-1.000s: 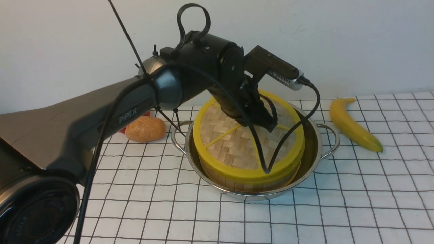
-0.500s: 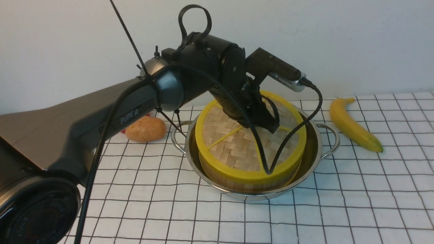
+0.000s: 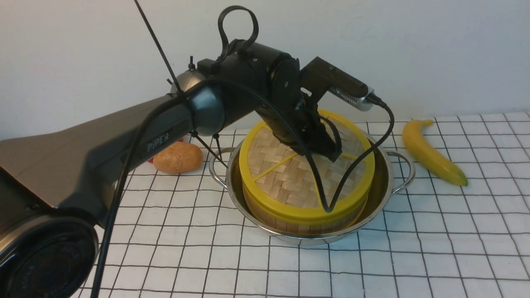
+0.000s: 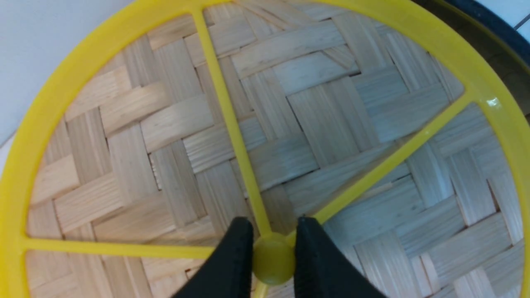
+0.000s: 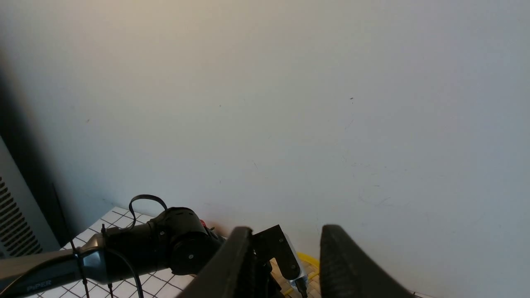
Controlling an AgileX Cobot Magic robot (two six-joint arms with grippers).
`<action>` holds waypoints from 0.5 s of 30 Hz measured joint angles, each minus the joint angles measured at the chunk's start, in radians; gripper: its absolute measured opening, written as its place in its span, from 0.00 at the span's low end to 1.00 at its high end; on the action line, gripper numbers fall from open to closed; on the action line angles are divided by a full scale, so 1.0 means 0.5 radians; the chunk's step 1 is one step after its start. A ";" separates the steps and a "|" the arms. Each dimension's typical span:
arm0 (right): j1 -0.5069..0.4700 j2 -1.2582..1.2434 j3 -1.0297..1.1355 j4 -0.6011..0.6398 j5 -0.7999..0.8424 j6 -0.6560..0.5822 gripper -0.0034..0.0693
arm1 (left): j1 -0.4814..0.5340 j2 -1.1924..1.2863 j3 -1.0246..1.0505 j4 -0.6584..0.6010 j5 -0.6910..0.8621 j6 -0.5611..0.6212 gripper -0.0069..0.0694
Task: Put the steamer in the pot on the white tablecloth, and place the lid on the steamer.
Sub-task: 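Place the yellow bamboo steamer lid onto the steamer in the pot with the left gripper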
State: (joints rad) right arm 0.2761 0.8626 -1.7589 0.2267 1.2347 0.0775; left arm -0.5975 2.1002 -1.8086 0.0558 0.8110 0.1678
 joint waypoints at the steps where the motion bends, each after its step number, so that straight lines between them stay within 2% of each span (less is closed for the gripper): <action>1: 0.000 0.000 0.000 0.000 0.000 0.000 0.38 | 0.000 0.000 0.000 0.000 -0.002 0.000 0.24; 15: 0.000 0.000 0.000 0.000 0.000 0.029 0.38 | 0.000 0.051 0.000 0.002 -0.036 0.000 0.24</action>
State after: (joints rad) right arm 0.2761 0.8626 -1.7589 0.2267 1.2347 0.0922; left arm -0.5975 2.1256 -1.8086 0.0567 0.7929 0.1678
